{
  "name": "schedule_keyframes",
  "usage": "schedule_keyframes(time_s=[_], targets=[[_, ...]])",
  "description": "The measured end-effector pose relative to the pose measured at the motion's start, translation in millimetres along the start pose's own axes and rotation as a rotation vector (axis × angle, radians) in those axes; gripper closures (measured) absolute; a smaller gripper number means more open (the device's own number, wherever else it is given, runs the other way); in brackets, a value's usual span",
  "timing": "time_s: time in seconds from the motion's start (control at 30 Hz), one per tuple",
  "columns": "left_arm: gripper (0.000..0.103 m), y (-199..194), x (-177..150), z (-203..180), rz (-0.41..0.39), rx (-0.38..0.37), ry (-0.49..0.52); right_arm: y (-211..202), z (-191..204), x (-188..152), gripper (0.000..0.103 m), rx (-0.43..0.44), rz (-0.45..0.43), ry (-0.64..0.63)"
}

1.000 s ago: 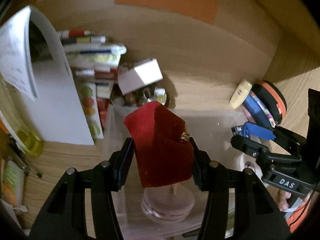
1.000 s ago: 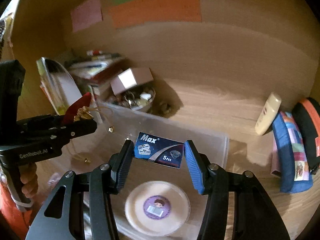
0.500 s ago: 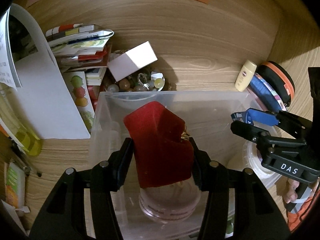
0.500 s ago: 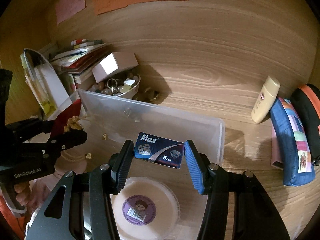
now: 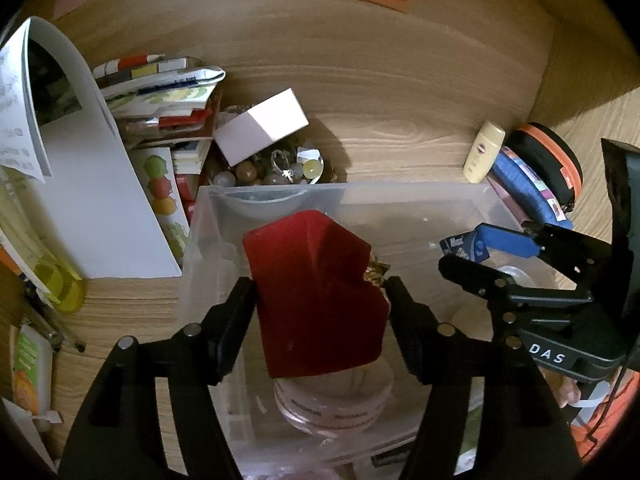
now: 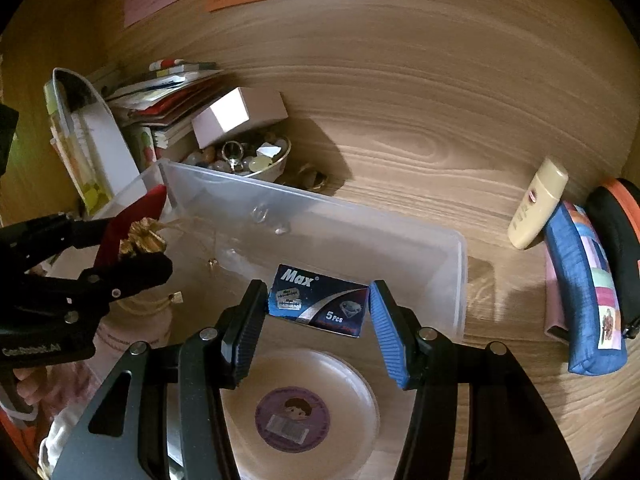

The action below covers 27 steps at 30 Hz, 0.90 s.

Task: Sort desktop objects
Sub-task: 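Carry the pouch and Max box into the clear box and open both tools, then grasp the bagged pink rope with the left tool while the right tool grasps the black clip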

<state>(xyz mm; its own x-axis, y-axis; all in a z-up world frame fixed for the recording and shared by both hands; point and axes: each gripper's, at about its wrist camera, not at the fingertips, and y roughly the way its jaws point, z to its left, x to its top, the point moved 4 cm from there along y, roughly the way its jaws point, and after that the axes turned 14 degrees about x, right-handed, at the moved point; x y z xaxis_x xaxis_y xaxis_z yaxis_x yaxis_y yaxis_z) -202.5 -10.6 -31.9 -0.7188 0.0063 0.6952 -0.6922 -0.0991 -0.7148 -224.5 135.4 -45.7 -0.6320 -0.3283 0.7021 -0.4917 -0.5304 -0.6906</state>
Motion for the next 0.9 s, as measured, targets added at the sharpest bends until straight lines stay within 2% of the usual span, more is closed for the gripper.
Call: schedule_keyframes(time_s=[0.23,0.37,0.53,0.6,0.7,0.9], targets=[[0.037,-9.6,1.9,1.0,-0.038,-0.003,-0.001,-1.9,2.2,0.4,0.051,-0.005,0.003,-0.007],[0.036,-13.2,1.4,1.9,-0.056,-0.002,0.003,-3.4,3.4,1.5,0.042,-0.015,-0.007,-0.015],[0.026,-19.7,0.8,4.3,-0.08,-0.022,-0.003,-7.1,6.7,3.4,0.037,-0.019,-0.018,-0.026],[0.015,-25.4,0.5,5.7,-0.097,-0.025,-0.008,-12.4,8.7,5.3,0.034,-0.007,-0.029,-0.029],[0.012,-36.2,-0.1,8.5,-0.13,-0.006,-0.013,-25.8,12.6,8.3,0.022,-0.012,-0.062,-0.037],[0.009,-58.6,-4.0,12.0,-0.159,0.01,-0.012,-62.3,18.9,11.6,0.02,-0.029,-0.136,-0.043]])
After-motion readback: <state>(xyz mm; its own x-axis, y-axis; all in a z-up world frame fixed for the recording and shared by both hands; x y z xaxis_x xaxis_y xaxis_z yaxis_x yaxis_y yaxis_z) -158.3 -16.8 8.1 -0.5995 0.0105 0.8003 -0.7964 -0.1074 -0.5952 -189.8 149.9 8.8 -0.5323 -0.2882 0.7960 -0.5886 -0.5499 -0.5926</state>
